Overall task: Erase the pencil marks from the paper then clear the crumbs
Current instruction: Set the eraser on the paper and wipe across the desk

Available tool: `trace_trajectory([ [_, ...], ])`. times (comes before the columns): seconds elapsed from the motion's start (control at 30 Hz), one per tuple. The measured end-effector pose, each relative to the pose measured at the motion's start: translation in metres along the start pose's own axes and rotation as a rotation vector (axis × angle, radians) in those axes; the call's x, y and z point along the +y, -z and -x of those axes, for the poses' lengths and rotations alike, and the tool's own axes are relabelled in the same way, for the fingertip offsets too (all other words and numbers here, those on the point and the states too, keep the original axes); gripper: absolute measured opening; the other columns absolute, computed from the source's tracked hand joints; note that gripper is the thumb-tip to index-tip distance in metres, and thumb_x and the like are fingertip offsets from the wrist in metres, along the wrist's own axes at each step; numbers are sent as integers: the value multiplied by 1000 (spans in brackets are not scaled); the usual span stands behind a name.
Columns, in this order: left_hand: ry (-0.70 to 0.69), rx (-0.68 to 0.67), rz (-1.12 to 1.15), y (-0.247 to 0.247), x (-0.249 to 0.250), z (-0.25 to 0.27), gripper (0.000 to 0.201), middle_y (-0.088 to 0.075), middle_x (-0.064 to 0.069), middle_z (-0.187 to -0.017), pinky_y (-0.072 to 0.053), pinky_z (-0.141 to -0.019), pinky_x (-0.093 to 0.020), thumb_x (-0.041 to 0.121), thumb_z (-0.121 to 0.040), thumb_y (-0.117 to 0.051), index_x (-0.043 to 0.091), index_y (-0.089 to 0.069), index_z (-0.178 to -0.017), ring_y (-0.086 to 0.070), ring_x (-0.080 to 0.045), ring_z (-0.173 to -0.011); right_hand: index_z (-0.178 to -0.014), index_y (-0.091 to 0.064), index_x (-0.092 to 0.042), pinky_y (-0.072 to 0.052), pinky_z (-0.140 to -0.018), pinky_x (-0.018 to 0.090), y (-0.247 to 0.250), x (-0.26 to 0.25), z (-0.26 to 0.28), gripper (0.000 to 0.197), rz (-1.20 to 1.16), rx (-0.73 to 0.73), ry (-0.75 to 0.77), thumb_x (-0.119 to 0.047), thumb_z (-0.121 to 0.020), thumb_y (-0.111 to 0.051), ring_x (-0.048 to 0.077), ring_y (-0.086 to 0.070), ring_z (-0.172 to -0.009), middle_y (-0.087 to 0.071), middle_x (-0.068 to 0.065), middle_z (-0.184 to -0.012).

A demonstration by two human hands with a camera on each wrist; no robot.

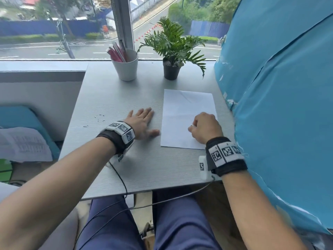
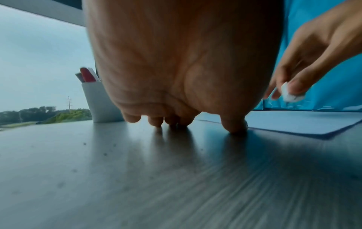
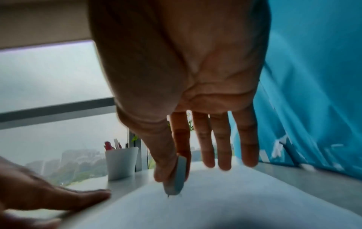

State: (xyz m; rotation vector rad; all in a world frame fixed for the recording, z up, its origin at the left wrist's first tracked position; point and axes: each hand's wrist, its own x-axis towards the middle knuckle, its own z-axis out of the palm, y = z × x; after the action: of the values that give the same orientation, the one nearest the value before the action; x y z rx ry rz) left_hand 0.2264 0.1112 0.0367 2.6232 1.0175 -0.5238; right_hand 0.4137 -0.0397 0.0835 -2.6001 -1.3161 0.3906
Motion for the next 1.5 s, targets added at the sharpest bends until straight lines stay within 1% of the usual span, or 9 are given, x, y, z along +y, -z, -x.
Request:
trace_trajectory([
  [0.13, 86, -83, -122, 17, -1, 16, 105, -2, -2, -167, -3, -121, -53, 75, -86, -49, 17, -2, -160, -9, -27, -153, -96, -73, -11, -56, -85, 35, 7, 7, -20, 26, -68, -158, -1, -30, -79, -75, 26, -66, -94, -70, 10, -106],
  [0.27, 88, 64, -90, 40, 15, 8, 90, -33, -10, -158, -12, -122, -53, 65, -90, -55, 11, -24, -155, -32, -27, -145, -124, -61, -9, -51, -93, 35, 13, 26, -9, 59, -75, -129, -19, -37, -76, -80, 24, -63, -106, -62, 9, -123],
  [0.43, -79, -14, 30, 24, 27, -28, 93, 12, -4, -166, 1, -123, -49, 67, -95, -38, 16, 6, -159, 8, -22, -153, -121, -60, -12, -45, -94, 34, -3, 55, 31, 52, 21, -142, 26, -39, -79, -76, 24, -57, -111, -61, 5, -125],
  [0.53, -78, -5, 55, 2, 13, -28, 91, 24, 1, -163, 9, -121, -47, 72, -93, -29, 23, 14, -158, 19, -20, -151, -141, -45, -16, -32, -112, 34, -18, 67, 45, 65, -23, -123, 85, -39, -86, -69, 22, -42, -136, -40, 1, -152],
  [0.67, -62, -53, 95, -9, -19, 11, 93, 30, -1, -160, 10, -120, -45, 74, -90, -25, 26, 17, -157, 24, -19, -149, -153, -28, -17, -12, -121, 30, -37, 81, 51, 77, -111, -105, 135, -46, -90, -62, 12, -14, -150, -14, -4, -163],
  [0.9, 269, -66, -89, -18, -38, 95, 106, 16, -17, -164, 2, -123, -48, 80, -85, -19, 8, 13, -157, 9, -33, -152, -155, -20, -13, -4, -124, 35, -56, 84, 61, 84, -169, -16, 187, -54, -91, -53, 13, -1, -151, -8, 1, -164],
  [1.1, -447, -64, -113, -48, 51, 118, 86, 24, 5, -161, 15, -122, -43, 75, -91, -15, 27, 17, -155, 25, -12, -148, -155, -17, -9, 2, -123, 35, -67, 89, 63, 90, -90, 58, 153, -65, -89, -43, 16, 1, -152, -7, 6, -164],
  [1.2, -534, -72, -167, -64, 47, 112, 82, 24, 12, -162, 22, -118, -40, 73, -92, -18, 34, 16, -156, 26, -11, -148, -156, -14, -10, 4, -123, 36, -69, 93, 63, 95, -28, 74, 133, -73, -87, -31, 17, 1, -152, -6, 6, -164],
  [1.5, -61, -42, -216, -21, -48, 94, 115, 26, -2, -161, 13, -121, -41, 91, -68, 9, 17, 19, -155, 19, -18, -150, -154, -21, -8, 1, -123, 41, -71, 89, 60, 88, -90, 234, 131, -71, -92, -24, 23, -2, -152, -9, 11, -164],
])
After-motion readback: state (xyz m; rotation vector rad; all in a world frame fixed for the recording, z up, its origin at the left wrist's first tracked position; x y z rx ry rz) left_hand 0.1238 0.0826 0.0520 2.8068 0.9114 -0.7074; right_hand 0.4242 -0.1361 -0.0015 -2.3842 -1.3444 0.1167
